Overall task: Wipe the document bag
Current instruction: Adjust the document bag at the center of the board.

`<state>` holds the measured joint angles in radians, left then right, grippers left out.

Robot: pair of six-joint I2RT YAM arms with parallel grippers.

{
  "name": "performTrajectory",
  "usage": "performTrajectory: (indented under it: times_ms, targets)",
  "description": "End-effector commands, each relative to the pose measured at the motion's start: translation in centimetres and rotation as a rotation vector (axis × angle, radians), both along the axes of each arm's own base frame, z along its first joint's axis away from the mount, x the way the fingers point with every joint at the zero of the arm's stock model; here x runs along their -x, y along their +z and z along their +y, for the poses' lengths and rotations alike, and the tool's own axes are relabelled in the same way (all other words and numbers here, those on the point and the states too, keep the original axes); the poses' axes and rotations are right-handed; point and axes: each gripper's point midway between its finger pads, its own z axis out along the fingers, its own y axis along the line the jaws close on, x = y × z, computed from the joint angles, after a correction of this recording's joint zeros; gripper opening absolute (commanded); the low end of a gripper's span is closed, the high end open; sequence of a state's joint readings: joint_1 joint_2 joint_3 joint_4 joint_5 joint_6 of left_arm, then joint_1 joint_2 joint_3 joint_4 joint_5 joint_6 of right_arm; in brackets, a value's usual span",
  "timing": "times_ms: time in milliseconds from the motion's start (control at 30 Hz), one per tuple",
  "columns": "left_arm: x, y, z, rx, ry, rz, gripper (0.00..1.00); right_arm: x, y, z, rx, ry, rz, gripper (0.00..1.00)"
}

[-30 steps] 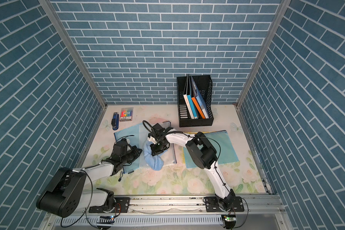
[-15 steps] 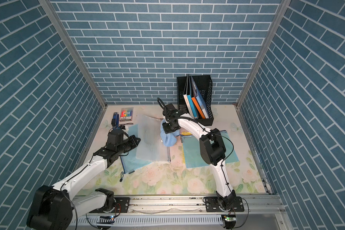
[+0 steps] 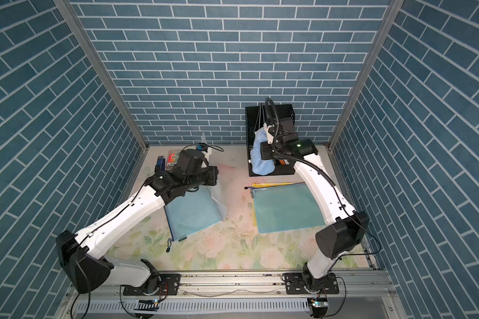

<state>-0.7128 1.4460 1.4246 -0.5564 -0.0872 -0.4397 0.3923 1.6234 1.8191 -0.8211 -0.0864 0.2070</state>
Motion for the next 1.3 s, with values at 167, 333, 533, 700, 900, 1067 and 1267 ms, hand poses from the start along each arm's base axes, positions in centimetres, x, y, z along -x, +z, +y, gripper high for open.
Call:
performTrajectory:
  times_ms: [167,333,533,700,900,1067,1267]
  targets:
    - [1.7,0.8,-2.2,-0.22,-0.06,-0.031,0.0,2.1,0.5,-8.9,-0.051,-0.204,0.025,0.07]
    - [2.2,2.8,-4.3,-0.224,-0.104,-0.054,0.0,2.6,0.8,-11.8,-0.072,-0.263,0.027,0.07]
    - [3.6,3.9,-8.7,-0.358,-0.213,-0.09,0.0,3.0,0.3,-13.9,-0.091,-0.308,0.032,0.07]
    - [5.7,3.4,-11.6,-0.53,-0.339,-0.079,0.0,3.2,-0.5,-14.7,-0.116,-0.322,0.046,0.07]
    - [7.6,4.8,-14.0,-0.522,-0.439,-0.155,0.0,3.4,-1.5,-15.1,-0.134,-0.324,0.067,0.07]
    - [8.0,3.8,-15.5,-0.573,-0.483,-0.188,0.0,3.3,-2.5,-15.2,-0.147,-0.321,0.087,0.07]
    - [9.4,3.7,-17.3,-0.77,-0.498,-0.369,0.0,3.6,-3.4,-16.3,-0.136,-0.354,0.102,0.07]
